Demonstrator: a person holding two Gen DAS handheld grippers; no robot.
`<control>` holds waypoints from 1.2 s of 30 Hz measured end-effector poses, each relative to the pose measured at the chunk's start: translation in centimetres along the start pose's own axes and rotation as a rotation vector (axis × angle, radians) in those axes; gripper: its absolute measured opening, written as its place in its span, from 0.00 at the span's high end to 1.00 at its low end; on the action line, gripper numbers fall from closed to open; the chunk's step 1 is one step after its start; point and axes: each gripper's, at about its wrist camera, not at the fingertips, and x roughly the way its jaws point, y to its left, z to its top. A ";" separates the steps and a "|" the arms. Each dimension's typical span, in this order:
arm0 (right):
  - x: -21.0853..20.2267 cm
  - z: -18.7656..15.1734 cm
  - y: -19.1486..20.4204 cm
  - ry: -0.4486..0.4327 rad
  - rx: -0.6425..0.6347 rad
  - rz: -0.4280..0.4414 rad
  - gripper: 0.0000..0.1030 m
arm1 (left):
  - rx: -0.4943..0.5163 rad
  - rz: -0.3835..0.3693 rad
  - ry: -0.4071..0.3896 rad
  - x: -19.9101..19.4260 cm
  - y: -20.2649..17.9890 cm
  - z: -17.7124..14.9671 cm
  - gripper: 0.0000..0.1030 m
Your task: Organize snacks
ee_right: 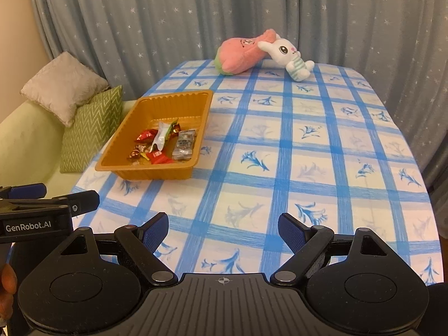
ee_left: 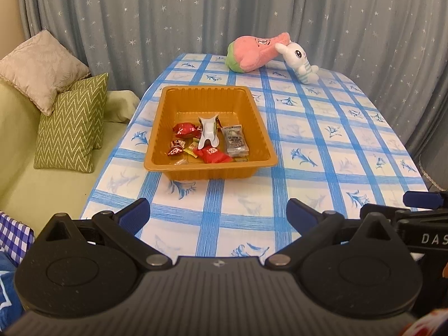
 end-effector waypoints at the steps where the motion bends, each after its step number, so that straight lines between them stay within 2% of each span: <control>1: -0.1 -0.1 -0.1 0.002 0.002 -0.001 0.17 | 0.003 0.004 -0.001 0.0 0.0 -0.1 0.00; 36: 0.0 -0.3 -0.1 0.009 0.008 -0.003 0.17 | 0.000 0.003 0.006 0.3 -0.2 -0.2 0.00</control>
